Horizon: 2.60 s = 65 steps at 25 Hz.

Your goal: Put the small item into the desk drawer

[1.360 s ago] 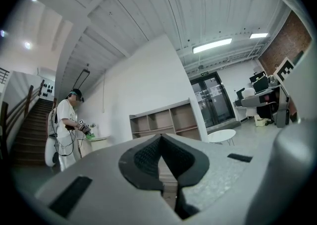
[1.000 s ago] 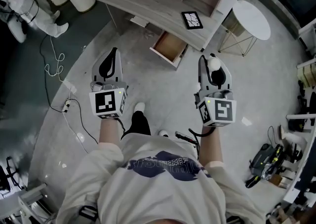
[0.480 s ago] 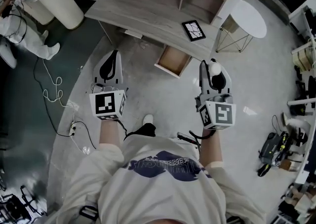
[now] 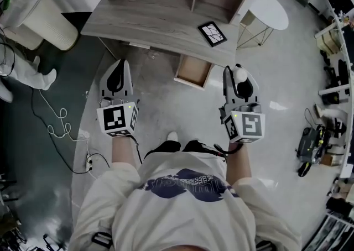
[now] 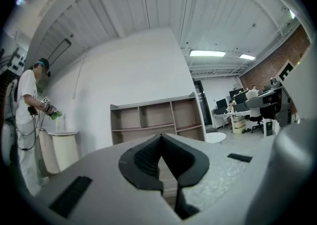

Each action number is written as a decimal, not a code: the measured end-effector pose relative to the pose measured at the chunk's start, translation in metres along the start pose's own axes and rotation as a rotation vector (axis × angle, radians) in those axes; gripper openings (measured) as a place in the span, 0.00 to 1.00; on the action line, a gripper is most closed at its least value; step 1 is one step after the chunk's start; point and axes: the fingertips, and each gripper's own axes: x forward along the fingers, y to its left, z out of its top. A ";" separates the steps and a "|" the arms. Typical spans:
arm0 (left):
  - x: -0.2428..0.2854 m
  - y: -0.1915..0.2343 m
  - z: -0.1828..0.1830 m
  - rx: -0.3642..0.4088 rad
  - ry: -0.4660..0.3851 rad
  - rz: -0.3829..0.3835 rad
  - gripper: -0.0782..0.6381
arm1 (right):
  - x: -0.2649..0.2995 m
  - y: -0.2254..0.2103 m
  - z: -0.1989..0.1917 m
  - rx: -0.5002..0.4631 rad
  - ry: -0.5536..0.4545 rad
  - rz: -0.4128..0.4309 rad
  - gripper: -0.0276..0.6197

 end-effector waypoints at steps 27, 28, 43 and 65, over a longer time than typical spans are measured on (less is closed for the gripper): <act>0.119 -0.088 -0.022 0.046 0.050 -0.093 0.12 | 0.068 -0.066 -0.071 0.032 0.073 0.095 0.21; 0.122 -0.091 -0.025 0.044 0.055 -0.098 0.12 | 0.069 -0.067 -0.075 0.034 0.082 0.093 0.21; 0.180 -0.086 -0.085 0.007 0.095 -0.311 0.12 | 0.115 -0.055 -0.165 0.019 0.277 -0.083 0.21; 0.197 -0.088 -0.222 -0.033 0.199 -0.363 0.12 | 0.170 -0.006 -0.387 -0.203 0.629 0.146 0.21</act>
